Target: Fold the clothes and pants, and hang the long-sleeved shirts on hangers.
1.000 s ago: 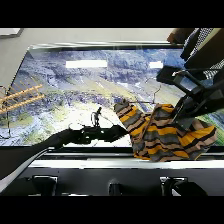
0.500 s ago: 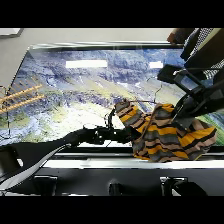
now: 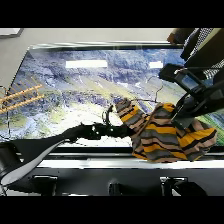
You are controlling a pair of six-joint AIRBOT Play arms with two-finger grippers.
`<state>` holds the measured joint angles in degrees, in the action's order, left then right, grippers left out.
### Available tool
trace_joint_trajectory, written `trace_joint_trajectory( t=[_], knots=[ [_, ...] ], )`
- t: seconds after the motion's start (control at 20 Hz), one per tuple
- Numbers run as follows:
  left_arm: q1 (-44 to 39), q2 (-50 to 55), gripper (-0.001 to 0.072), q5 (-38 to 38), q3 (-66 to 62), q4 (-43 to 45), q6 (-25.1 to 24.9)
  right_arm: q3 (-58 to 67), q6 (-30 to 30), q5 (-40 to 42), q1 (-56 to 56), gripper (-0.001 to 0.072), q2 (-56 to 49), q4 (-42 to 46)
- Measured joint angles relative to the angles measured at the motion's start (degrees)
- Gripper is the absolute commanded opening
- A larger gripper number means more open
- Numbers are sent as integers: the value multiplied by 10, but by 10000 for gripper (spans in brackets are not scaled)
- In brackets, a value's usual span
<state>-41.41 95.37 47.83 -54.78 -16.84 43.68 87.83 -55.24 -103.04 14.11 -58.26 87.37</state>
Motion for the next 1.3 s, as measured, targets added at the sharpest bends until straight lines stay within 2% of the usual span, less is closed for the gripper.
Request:
trace_joint_trajectory(
  t=[0.15, 0.3, 0.55, 0.9, 1.1, 1.3],
  knots=[
    [55, -31, 15, -17, -3, 69, 22, 0, -2, 14, 0, 18, 0, -25],
    [107, -61, 15, -30, -17, 159, 66, 0, -4, 32, 0, 18, -7, -54],
    [166, -82, 15, -34, -75, 332, 172, 0, -5, 53, 0, 17, -35, -82],
    [198, -87, 15, -26, -179, 535, 296, 0, -11, 54, 0, 17, -44, -82],
    [202, -87, 15, -21, -208, 591, 329, 0, -22, 26, 0, 17, -44, -68],
    [203, -87, 15, -18, -217, 612, 339, 0, -38, -2, 0, 17, -37, -59]
  ],
)
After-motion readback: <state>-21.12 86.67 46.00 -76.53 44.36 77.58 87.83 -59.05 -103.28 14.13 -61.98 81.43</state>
